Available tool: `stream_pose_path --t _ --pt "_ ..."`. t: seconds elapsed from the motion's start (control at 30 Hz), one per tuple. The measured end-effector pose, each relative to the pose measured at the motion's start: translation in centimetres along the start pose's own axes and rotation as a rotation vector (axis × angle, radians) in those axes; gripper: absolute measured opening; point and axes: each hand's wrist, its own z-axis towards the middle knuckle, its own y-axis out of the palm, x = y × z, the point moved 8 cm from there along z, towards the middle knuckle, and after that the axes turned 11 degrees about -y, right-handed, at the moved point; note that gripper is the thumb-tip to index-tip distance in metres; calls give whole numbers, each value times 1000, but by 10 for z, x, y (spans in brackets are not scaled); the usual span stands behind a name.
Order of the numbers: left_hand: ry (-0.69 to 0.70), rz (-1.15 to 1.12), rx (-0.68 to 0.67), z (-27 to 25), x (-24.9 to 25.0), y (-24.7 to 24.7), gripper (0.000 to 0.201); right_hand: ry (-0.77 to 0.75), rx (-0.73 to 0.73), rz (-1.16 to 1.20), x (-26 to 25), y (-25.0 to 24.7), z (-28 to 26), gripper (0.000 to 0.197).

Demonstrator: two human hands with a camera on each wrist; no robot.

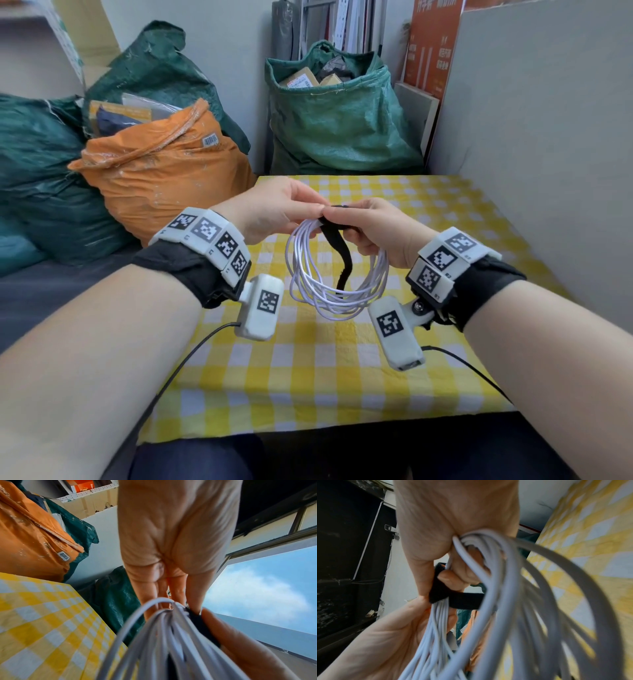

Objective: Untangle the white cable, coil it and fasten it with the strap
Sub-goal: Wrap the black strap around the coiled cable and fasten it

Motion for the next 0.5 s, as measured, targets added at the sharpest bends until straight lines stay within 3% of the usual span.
stream_pose_path --t 0.3,0.4,0.5 --pt "-60 -152 -55 4 -8 11 29 -91 170 -76 -3 -12 4 38" --pt "-74 -181 -60 8 -10 12 29 -172 198 -210 -10 -10 4 33" --pt "-111 -276 -19 13 -18 5 22 -267 243 -329 -21 -15 1 16"
